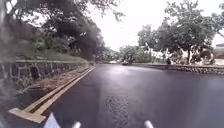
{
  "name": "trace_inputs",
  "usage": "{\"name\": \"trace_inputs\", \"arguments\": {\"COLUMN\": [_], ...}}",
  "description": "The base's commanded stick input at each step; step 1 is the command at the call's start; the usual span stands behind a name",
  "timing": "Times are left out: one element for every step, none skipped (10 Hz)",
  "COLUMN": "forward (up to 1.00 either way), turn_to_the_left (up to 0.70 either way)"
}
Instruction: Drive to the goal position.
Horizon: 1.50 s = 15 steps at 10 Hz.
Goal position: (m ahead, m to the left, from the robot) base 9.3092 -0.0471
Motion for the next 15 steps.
{"name": "trace_inputs", "arguments": {"forward": [0.70, 0.70, 0.70, 0.70, 0.70, 0.70, 0.70, 0.70, 0.70, 0.70, 0.70, 0.70, 0.70, 0.70, 0.70], "turn_to_the_left": [0.04, 0.04, 0.04, 0.26, 0.30, 0.33, 0.04, 0.02, 0.00, 0.00, 0.00, 0.02, 0.14, 0.26, 0.35]}}
